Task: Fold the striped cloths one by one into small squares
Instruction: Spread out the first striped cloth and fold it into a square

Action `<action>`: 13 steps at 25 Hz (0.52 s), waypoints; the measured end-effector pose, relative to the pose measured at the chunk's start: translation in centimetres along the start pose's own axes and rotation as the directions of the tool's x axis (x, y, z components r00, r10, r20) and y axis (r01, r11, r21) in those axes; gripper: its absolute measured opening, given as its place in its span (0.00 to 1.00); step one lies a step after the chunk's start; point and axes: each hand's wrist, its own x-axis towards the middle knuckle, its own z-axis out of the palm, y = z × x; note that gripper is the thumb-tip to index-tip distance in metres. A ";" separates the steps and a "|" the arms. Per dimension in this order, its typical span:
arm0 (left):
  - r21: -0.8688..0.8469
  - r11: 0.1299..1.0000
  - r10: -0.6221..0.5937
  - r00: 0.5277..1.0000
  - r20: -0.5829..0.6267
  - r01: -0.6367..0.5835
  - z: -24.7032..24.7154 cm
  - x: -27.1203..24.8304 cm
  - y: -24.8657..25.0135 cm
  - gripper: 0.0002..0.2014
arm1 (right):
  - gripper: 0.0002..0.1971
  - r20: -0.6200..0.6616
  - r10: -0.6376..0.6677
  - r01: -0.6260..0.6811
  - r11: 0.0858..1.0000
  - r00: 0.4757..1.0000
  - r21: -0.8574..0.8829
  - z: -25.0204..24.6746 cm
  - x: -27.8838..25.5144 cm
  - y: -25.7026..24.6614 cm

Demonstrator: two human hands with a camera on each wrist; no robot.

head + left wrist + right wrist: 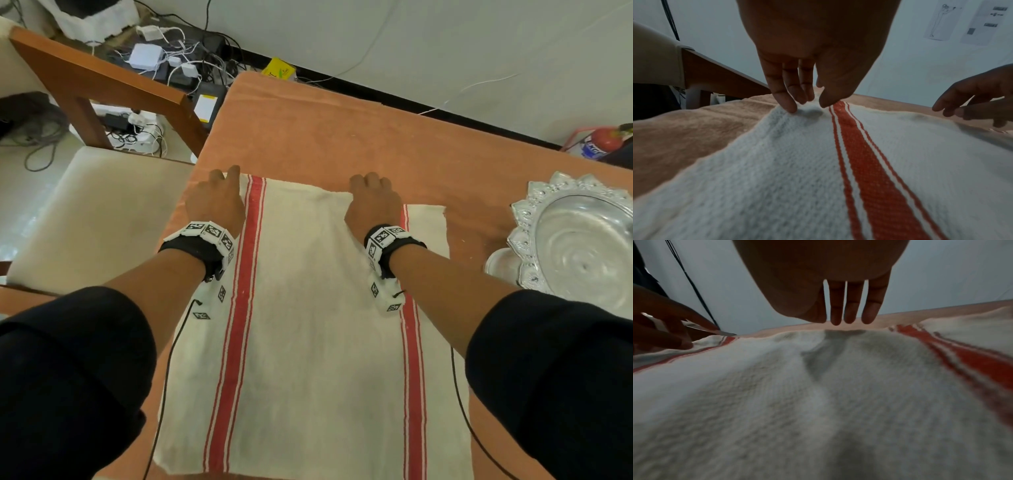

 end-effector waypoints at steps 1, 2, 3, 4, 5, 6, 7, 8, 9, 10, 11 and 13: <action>0.016 1.000 0.018 1.000 -0.016 -0.017 0.1 0.0 0.2 0.27 | 0.21 0.020 0.033 -0.032 0.998 0.999 -0.063 -0.3 0.1 1.2; 0.028 0.999 0.037 0.999 -0.035 -0.036 0.3 0.0 0.5 0.28 | 0.23 0.049 0.071 -0.065 0.991 0.996 -0.113 -0.6 0.0 2.4; 0.035 0.998 0.055 0.997 -0.046 -0.054 0.4 0.1 0.8 0.28 | 0.24 0.080 0.101 -0.089 0.985 0.992 -0.149 -0.7 0.0 3.6; 0.040 0.997 0.075 0.996 -0.046 -0.073 0.6 0.1 1.2 0.29 | 0.25 0.107 0.121 -0.102 0.980 0.987 -0.172 -0.7 0.0 4.6; 0.040 0.995 0.096 0.995 -0.034 -0.095 0.7 0.1 1.7 0.29 | 0.25 0.123 0.130 -0.106 0.977 0.984 -0.188 -0.6 -0.1 5.3; 0.044 0.992 0.117 0.993 -0.015 -0.117 1.0 0.1 2.0 0.30 | 0.25 0.129 0.127 -0.100 0.975 0.983 -0.198 -0.5 -0.2 5.8; 0.052 0.989 0.137 0.991 0.005 -0.137 1.2 0.0 2.3 0.30 | 0.24 0.127 0.119 -0.092 0.975 0.985 -0.204 -0.3 -0.4 6.0; 0.064 0.986 0.155 0.988 0.019 -0.156 1.4 -0.1 2.6 0.30 | 0.22 0.122 0.111 -0.084 0.975 0.986 -0.205 -0.3 -0.4 6.2; 0.071 0.983 0.167 0.986 0.024 -0.168 1.7 -0.2 2.8 0.30 | 0.20 0.120 0.106 -0.080 0.975 0.987 -0.206 -0.3 -0.4 6.3; 0.076 0.982 0.169 0.985 0.023 -0.170 2.0 -0.3 3.0 0.31 | 0.18 0.123 0.111 -0.084 0.975 0.986 -0.206 -0.5 -0.4 6.4; 0.081 0.983 0.165 0.986 0.023 -0.166 2.3 -0.4 3.0 0.31 | 0.16 0.124 0.124 -0.096 0.974 0.985 -0.207 -0.8 -0.3 6.6; 0.089 0.984 0.155 0.987 0.029 -0.157 3.0 -0.5 2.7 0.33 | 0.13 0.115 0.176 -0.150 0.967 0.978 -0.205 -1.3 -0.1 7.1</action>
